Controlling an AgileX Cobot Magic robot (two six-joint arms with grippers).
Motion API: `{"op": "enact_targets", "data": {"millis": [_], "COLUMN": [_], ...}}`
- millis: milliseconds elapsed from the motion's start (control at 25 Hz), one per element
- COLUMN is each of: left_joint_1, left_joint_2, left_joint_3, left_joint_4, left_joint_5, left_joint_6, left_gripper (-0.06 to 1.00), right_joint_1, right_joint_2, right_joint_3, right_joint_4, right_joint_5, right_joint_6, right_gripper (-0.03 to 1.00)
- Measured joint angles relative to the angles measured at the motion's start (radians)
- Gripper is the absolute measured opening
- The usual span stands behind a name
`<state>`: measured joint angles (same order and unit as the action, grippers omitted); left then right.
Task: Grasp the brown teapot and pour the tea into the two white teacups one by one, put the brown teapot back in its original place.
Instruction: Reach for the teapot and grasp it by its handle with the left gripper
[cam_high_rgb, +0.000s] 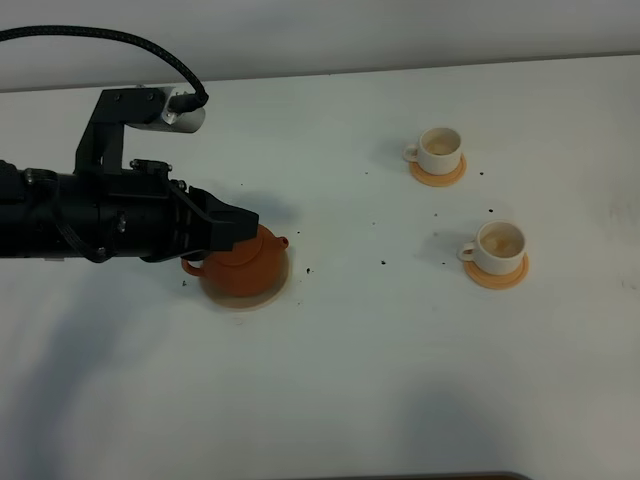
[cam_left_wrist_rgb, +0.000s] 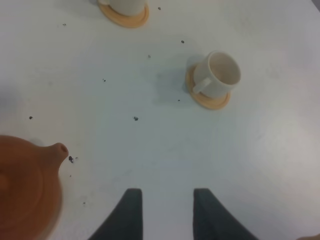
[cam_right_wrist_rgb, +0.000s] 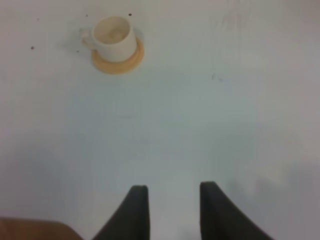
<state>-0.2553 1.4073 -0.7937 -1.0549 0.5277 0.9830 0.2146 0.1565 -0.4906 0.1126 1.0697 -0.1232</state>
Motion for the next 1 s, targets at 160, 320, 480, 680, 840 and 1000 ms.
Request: {"op": "enact_targets", "data": {"millis": [160, 320, 480, 680, 840, 1000], "left_joint_1": [0.000, 0.000, 0.000, 0.000, 0.000, 0.000], "left_joint_2": [0.000, 0.000, 0.000, 0.000, 0.000, 0.000], "left_joint_3": [0.000, 0.000, 0.000, 0.000, 0.000, 0.000], "left_joint_4": [0.000, 0.000, 0.000, 0.000, 0.001, 0.002], "left_joint_5": [0.000, 0.000, 0.000, 0.000, 0.000, 0.000], "left_joint_6": [0.000, 0.000, 0.000, 0.001, 0.001, 0.001], "left_gripper": [0.25, 0.25, 0.25, 0.25, 0.25, 0.25], "right_joint_1": [0.000, -0.039, -0.126, -0.160, -0.160, -0.160], "right_joint_2": [-0.001, -0.003, -0.004, -0.068, -0.143, -0.159], "right_joint_3": [0.000, 0.000, 0.000, 0.001, 0.001, 0.001], "right_joint_4": [0.000, 0.000, 0.000, 0.000, 0.000, 0.000], "right_joint_5": [0.000, 0.000, 0.000, 0.000, 0.000, 0.000], "right_joint_6": [0.000, 0.000, 0.000, 0.000, 0.002, 0.003], "right_gripper": [0.24, 0.24, 0.24, 0.24, 0.24, 0.24]}}
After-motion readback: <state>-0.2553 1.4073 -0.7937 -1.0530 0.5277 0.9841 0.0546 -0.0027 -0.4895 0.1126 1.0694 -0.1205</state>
